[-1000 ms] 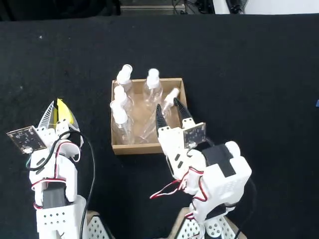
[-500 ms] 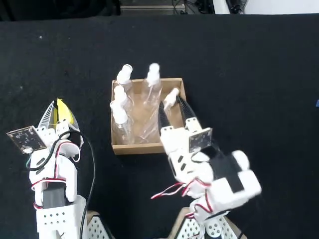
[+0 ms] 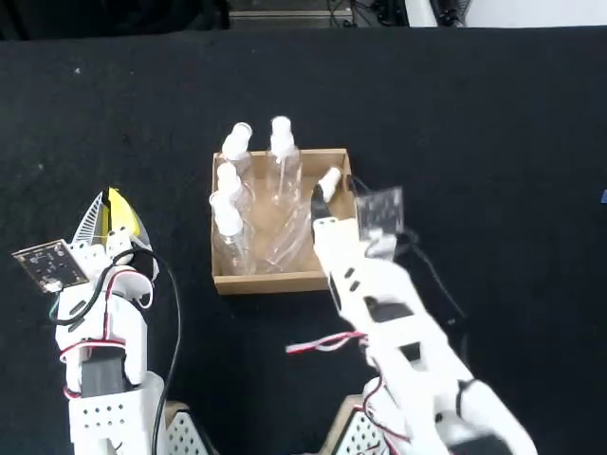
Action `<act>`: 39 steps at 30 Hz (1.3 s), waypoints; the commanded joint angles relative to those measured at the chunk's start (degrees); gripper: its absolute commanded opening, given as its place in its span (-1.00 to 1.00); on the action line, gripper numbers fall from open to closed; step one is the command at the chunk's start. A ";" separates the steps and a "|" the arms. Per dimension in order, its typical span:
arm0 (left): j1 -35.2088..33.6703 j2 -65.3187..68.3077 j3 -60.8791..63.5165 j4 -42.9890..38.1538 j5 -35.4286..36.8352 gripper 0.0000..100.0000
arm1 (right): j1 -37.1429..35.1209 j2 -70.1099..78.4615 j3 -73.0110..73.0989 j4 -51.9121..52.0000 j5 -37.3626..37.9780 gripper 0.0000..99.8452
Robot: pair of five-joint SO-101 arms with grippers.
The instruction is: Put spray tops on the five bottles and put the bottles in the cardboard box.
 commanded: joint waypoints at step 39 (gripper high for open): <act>-0.22 -1.14 1.27 16.35 -0.09 -0.94 | -8.18 19.74 -59.91 81.85 -27.78 -0.49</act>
